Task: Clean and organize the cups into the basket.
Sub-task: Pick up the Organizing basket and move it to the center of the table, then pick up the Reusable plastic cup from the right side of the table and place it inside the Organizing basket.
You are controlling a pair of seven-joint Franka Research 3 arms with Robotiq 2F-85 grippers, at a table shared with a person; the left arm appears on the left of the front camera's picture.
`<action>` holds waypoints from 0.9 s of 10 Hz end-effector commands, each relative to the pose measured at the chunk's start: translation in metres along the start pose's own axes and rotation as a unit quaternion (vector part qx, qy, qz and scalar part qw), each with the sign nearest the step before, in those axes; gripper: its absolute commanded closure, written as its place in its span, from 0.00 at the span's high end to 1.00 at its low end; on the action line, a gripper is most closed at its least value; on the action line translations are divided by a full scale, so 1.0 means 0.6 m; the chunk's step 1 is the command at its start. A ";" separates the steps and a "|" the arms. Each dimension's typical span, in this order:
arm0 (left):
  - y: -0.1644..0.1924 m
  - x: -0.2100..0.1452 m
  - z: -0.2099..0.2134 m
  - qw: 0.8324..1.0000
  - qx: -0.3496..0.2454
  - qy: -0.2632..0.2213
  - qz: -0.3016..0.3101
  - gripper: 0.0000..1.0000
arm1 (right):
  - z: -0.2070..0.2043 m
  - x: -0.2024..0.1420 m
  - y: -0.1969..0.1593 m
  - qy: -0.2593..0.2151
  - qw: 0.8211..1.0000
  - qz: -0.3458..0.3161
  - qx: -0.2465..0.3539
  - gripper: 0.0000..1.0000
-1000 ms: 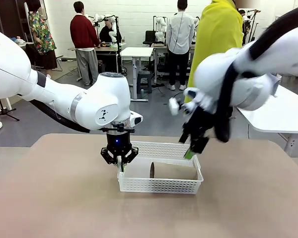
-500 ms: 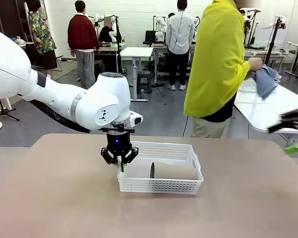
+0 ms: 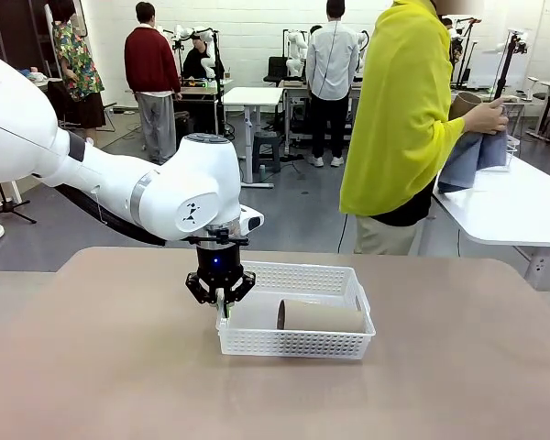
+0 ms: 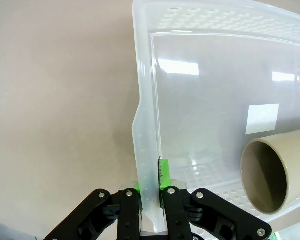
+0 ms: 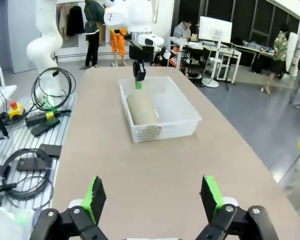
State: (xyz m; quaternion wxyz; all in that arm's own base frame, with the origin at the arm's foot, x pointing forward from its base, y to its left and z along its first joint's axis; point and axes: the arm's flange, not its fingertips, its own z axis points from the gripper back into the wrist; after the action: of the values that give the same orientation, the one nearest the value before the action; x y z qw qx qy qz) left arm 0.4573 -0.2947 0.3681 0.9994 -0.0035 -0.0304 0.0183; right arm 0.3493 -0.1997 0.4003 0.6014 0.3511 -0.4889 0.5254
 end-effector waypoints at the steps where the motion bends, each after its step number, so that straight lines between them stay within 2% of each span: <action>1: -0.002 0.000 0.004 1.000 -0.002 -0.003 0.001 0.00 | 0.013 -0.030 -0.026 0.008 1.000 0.000 -0.019 1.00; 2: -0.002 0.000 0.004 1.000 -0.002 -0.003 0.001 0.00 | 0.018 -0.047 -0.031 0.009 1.000 -0.004 -0.027 1.00; 3: -0.002 0.000 0.004 1.000 -0.002 -0.003 0.001 0.00 | 0.009 -0.025 -0.008 0.006 1.000 -0.002 -0.004 1.00; 9: -0.002 0.000 0.004 1.000 -0.002 -0.003 0.001 0.00 | 0.009 -0.025 -0.008 0.006 1.000 -0.002 -0.004 1.00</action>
State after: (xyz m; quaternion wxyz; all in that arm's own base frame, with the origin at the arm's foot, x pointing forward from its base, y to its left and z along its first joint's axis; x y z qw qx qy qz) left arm 0.4573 -0.2947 0.3680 0.9994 -0.0035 -0.0303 0.0183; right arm 0.3577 -0.2129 0.3871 0.6077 0.3421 -0.4848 0.5279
